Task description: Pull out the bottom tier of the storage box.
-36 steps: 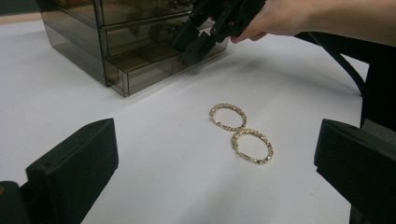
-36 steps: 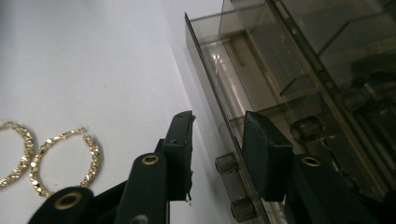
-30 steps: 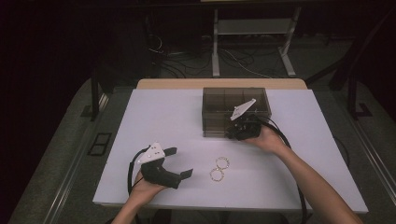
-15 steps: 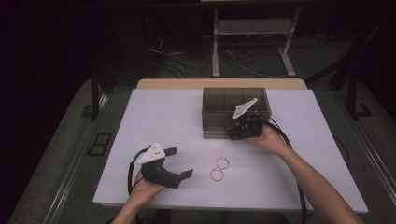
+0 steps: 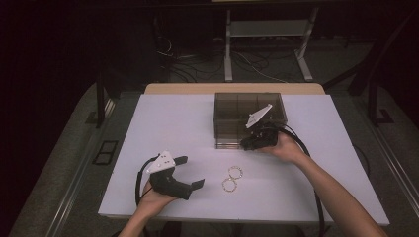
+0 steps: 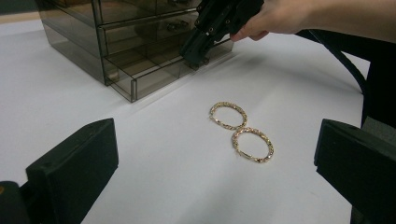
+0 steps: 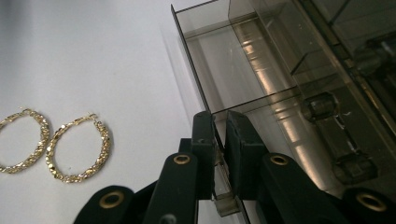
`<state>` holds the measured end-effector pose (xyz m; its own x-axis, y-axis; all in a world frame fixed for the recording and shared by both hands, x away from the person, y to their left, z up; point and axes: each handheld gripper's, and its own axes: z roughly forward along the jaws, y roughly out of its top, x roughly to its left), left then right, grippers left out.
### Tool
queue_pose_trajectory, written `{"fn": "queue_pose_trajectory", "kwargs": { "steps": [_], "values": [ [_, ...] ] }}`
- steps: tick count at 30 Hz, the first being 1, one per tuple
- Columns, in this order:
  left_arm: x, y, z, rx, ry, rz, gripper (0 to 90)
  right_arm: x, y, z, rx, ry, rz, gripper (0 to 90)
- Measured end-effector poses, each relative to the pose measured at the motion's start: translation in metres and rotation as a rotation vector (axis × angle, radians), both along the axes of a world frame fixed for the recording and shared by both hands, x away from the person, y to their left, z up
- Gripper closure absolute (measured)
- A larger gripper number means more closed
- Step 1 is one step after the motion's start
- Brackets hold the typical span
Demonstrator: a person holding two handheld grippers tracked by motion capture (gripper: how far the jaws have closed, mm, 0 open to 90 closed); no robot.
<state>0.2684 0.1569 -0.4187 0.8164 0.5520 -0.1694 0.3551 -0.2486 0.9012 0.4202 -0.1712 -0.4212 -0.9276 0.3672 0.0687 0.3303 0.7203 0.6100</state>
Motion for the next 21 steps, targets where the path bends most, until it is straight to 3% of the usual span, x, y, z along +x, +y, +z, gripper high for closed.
{"fn": "queue_pose_trajectory", "kwargs": {
  "steps": [21],
  "values": [
    [-0.0003, 0.0001, 0.0001, -0.001, 0.000, 0.002, 0.0, -0.0030, -0.0052, -0.0037, 0.040, 0.083, 0.012, 80.6]
  ]
}}
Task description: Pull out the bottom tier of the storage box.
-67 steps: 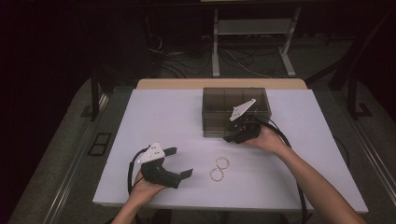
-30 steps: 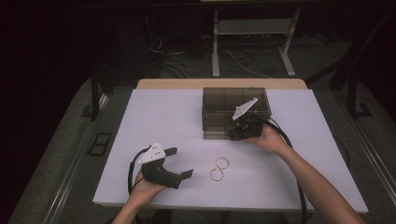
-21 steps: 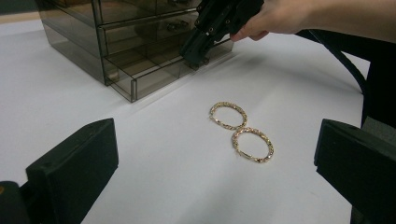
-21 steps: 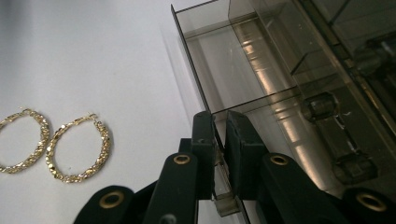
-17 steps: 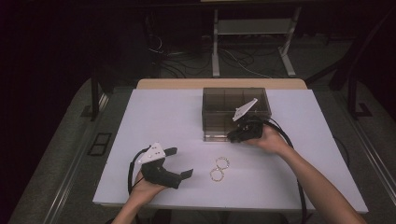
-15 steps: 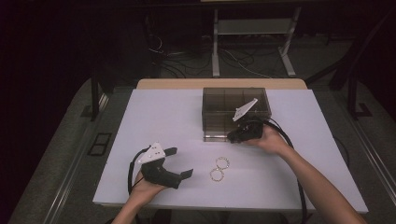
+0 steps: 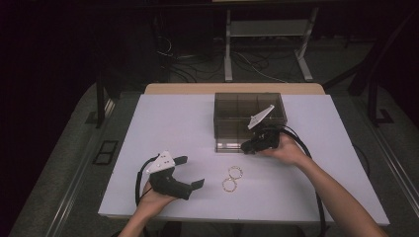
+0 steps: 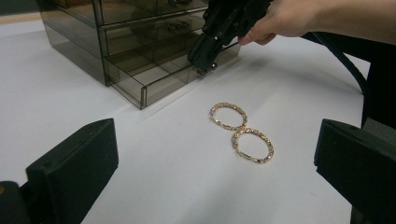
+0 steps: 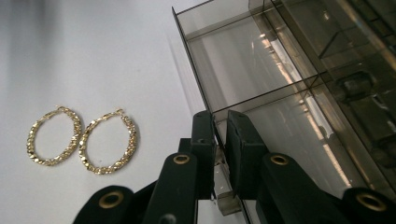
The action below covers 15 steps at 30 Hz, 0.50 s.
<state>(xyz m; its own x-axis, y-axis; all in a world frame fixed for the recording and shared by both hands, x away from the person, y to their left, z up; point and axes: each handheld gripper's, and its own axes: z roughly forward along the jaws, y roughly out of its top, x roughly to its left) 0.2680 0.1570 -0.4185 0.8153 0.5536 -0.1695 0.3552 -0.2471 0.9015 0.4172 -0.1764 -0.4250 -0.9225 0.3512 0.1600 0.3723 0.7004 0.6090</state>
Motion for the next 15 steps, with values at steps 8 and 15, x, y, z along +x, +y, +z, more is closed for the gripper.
{"fn": "queue_pose_trajectory", "kwargs": {
  "steps": [8, 15],
  "values": [
    [0.000, -0.001, 0.000, -0.002, 0.000, 0.000, 0.0, -0.004, -0.001, -0.001, 0.020, 0.031, -0.003, 80.5],
    [-0.001, -0.001, 0.000, -0.001, 0.001, -0.001, 0.0, -0.010, -0.002, -0.003, 0.031, 0.041, -0.008, 80.5]
  ]
}}
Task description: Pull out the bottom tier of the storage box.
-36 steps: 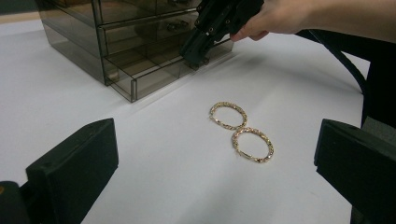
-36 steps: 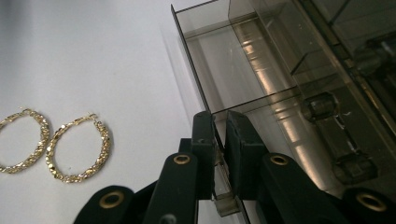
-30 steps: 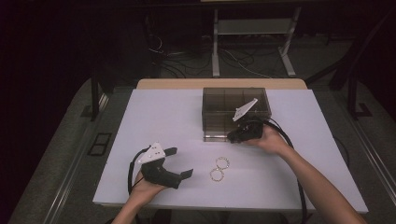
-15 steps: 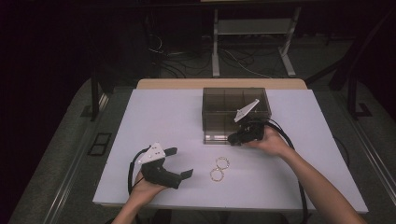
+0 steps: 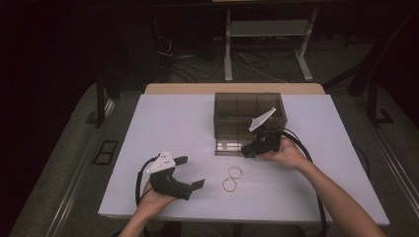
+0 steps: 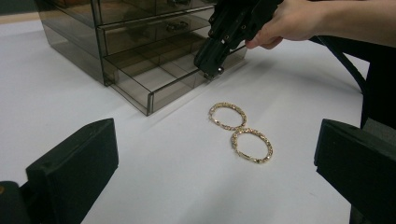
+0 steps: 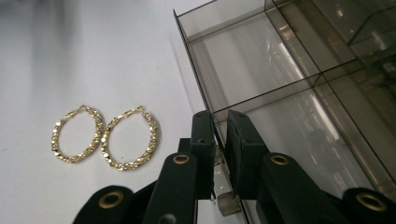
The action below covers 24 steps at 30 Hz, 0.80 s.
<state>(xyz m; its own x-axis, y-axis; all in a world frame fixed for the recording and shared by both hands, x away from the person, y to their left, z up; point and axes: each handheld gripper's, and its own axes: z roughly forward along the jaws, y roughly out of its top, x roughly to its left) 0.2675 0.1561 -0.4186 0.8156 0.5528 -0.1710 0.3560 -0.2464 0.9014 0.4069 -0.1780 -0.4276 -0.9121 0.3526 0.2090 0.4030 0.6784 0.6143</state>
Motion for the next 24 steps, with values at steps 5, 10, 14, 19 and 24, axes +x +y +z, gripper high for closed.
{"fn": "queue_pose_trajectory", "kwargs": {
  "steps": [5, 10, 14, 19, 24],
  "values": [
    [0.000, 0.000, 0.000, 0.000, 0.001, 0.000, 0.0, -0.004, 0.000, 0.000, 0.004, 0.005, -0.002, 80.5],
    [0.000, 0.000, 0.000, -0.001, 0.000, 0.001, 0.0, -0.007, 0.000, 0.000, 0.002, 0.007, -0.001, 80.5],
    [0.000, 0.000, 0.000, -0.001, 0.002, 0.000, 0.0, -0.008, 0.000, -0.001, 0.002, 0.002, 0.011, 80.6],
    [0.000, 0.000, 0.000, -0.003, 0.001, 0.001, 0.0, -0.011, 0.000, 0.000, 0.001, 0.005, 0.001, 80.5],
    [0.000, -0.001, 0.000, -0.001, 0.002, -0.002, 0.0, -0.011, 0.001, 0.000, -0.005, -0.003, 0.004, 79.3]
  ]
}}
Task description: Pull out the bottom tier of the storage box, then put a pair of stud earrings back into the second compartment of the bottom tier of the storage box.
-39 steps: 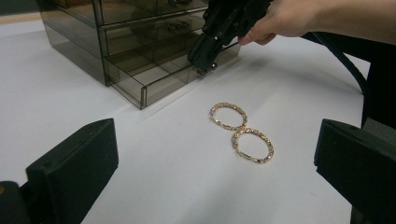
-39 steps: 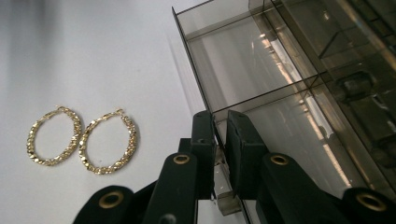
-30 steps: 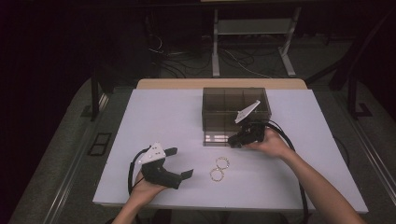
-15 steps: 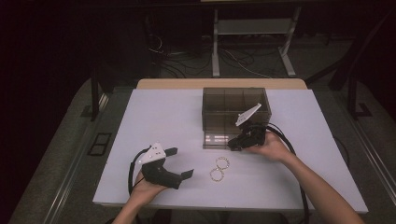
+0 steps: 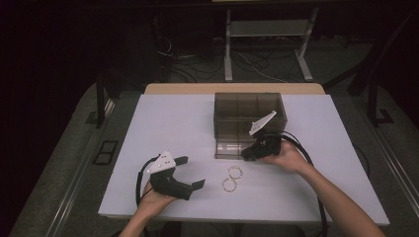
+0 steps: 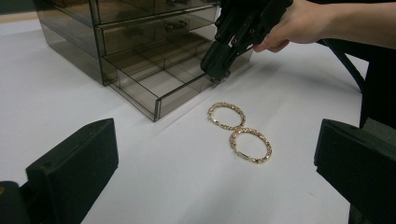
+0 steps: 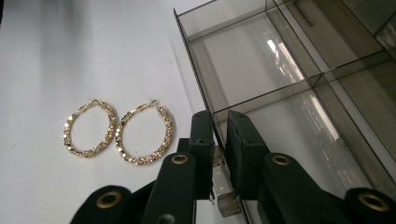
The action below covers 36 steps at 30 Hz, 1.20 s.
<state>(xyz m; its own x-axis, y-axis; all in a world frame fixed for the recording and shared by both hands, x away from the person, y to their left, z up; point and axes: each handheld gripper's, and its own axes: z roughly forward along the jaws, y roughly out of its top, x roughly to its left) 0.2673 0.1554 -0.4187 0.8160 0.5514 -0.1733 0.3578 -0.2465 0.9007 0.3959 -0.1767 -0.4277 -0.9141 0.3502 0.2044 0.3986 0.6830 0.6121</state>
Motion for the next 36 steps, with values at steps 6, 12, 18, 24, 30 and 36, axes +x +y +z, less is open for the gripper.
{"fn": "queue_pose_trajectory", "kwargs": {
  "steps": [6, 12, 18, 24, 30, 36],
  "values": [
    [0.000, 0.001, 0.000, -0.007, 0.000, 0.005, 0.0, 0.000, 0.000, 0.002, 0.008, 0.002, -0.024, 74.2],
    [0.000, 0.000, 0.000, -0.007, 0.000, 0.003, 0.0, -0.001, -0.002, 0.010, 0.032, -0.015, -0.040, 70.8],
    [0.000, 0.000, 0.000, -0.004, -0.002, 0.005, 0.0, -0.012, 0.000, 0.022, 0.058, -0.018, -0.052, 62.8],
    [-0.001, 0.000, 0.001, -0.007, -0.002, 0.004, 0.0, -0.024, 0.007, 0.033, 0.055, -0.029, -0.062, 47.7],
    [0.000, 0.001, 0.000, -0.006, -0.001, 0.004, 0.0, -0.036, 0.015, 0.036, 0.045, -0.030, -0.047, 32.7],
    [-0.001, 0.000, 0.001, -0.007, -0.003, 0.006, 0.0, -0.049, 0.024, 0.038, 0.016, -0.040, -0.030, 19.0]
  ]
}}
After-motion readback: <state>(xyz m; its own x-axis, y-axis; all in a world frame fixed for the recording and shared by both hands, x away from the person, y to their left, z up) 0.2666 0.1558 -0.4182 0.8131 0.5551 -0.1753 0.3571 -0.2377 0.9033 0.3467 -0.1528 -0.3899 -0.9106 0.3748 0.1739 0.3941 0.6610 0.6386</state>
